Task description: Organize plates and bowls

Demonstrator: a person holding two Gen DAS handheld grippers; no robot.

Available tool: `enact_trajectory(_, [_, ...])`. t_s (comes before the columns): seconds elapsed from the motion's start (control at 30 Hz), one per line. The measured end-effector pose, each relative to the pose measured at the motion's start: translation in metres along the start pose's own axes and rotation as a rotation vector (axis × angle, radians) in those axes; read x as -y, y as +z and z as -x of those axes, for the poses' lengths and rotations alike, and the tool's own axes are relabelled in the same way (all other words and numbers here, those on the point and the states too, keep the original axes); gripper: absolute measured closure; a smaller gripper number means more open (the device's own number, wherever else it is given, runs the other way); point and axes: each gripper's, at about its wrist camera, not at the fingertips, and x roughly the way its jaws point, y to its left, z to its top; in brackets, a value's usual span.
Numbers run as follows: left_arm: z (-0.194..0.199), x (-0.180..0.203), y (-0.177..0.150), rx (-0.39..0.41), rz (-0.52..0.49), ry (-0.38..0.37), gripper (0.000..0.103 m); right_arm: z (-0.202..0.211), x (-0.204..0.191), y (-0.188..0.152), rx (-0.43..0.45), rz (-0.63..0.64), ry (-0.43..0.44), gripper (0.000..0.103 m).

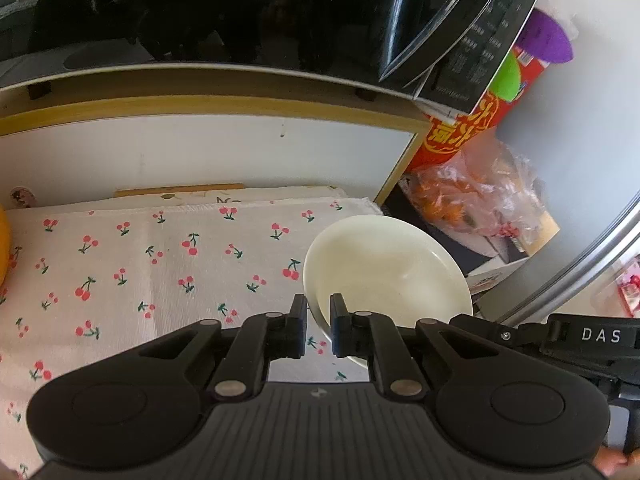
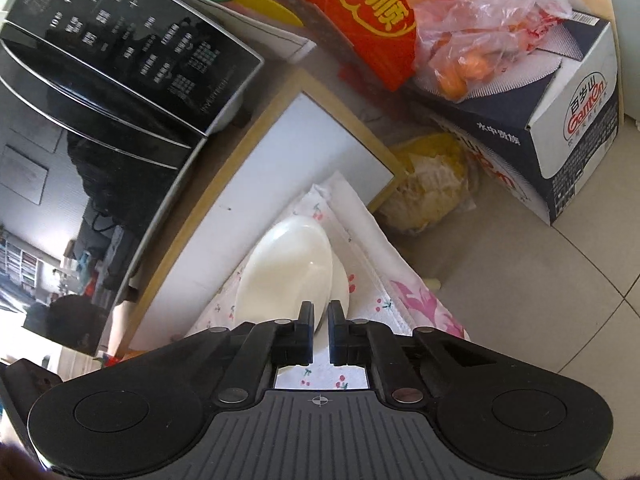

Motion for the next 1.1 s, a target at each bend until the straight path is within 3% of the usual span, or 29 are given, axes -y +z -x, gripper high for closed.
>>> enact_trajectory(0.37, [0.095, 0.022, -0.019, 0.009, 0.003, -0.008, 0.093, 0.088, -0.041, -0.024, -0.042, 0.081, 0.005, 0.096])
enact_trajectory(0.6, [0.155, 0.035, -0.074, -0.032, 0.008, -0.004, 0.092, 0.149, -0.048, -0.075, -0.125, 0.158, 0.013, 0.095])
enact_trajectory(0.8, [0.173, 0.039, -0.120, -0.071, 0.037, -0.011, 0.092, 0.174, -0.036, -0.117, -0.176, 0.212, -0.021, 0.094])
enact_trajectory(1.0, [0.169, 0.041, -0.142, -0.076, 0.014, 0.020, 0.090, 0.174, -0.031, -0.141, -0.178, 0.277, -0.071, 0.091])
enact_trajectory(1.1, [0.171, 0.045, -0.153, -0.055, -0.035, 0.059, 0.078, 0.171, -0.032, -0.150, -0.156, 0.338, -0.123, 0.089])
